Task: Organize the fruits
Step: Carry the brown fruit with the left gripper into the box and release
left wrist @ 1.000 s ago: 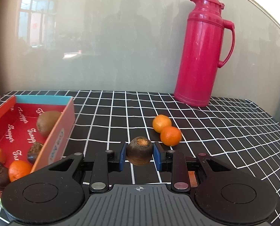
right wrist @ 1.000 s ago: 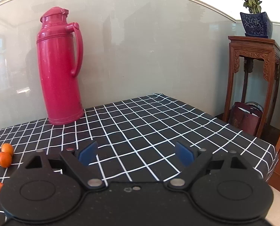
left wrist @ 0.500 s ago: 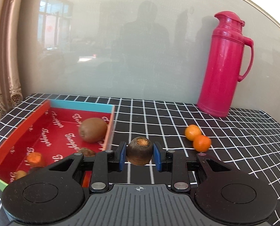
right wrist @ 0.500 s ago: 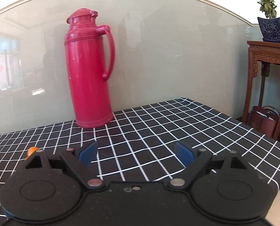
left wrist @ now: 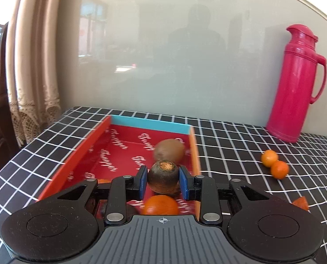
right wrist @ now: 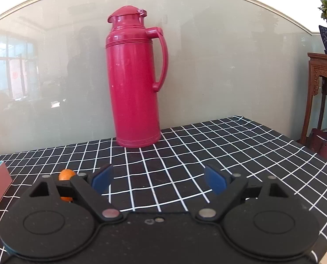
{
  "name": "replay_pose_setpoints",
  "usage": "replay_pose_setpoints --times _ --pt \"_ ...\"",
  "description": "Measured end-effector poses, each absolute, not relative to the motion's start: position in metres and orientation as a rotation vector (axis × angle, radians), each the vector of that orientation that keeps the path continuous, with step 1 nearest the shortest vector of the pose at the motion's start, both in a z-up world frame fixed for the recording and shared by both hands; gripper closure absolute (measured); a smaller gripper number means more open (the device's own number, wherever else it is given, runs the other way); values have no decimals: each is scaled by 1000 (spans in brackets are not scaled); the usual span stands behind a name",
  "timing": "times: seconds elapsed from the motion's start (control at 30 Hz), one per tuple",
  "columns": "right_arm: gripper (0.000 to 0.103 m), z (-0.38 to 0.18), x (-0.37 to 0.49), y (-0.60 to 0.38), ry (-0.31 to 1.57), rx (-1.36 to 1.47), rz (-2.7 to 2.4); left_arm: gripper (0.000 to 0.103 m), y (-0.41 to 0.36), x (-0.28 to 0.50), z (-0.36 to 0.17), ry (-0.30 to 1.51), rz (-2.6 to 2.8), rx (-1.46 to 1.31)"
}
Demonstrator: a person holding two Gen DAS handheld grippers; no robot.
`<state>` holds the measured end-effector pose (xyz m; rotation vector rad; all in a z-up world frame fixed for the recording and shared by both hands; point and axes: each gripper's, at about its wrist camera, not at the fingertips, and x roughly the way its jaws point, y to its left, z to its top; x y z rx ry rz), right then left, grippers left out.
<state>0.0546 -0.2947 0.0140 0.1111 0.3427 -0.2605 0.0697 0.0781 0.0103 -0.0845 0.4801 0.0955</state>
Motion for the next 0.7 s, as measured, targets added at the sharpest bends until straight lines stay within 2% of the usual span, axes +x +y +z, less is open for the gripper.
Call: replay_pose_setpoints --times 0.7 --pt "14 14 70 -241 352 90 -155 72 143 68 -6 516 267 -77"
